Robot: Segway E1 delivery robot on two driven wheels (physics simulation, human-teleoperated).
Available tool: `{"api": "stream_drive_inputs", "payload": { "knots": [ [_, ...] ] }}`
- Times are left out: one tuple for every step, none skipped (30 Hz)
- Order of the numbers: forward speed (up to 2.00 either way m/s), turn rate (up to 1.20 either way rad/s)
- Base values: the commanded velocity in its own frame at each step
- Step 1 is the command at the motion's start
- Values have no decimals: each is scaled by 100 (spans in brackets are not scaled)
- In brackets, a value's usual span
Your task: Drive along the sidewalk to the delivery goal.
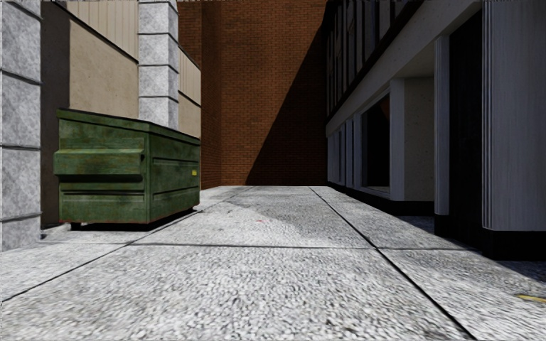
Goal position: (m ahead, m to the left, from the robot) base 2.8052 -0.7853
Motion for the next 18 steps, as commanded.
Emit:
{"api": "stream_drive_inputs", "payload": {
  "knots": [
    [157,-78],
    [157,-78],
    [157,-69],
    [157,-17],
    [157,-17],
    [157,-4],
    [157,0],
    [157,0],
    [157,0],
    [157,0],
    [157,0],
    [157,0],
    [157,0],
    [157,0],
    [157,0],
    [157,0],
    [157,0],
    [157,0]
  ]
}}
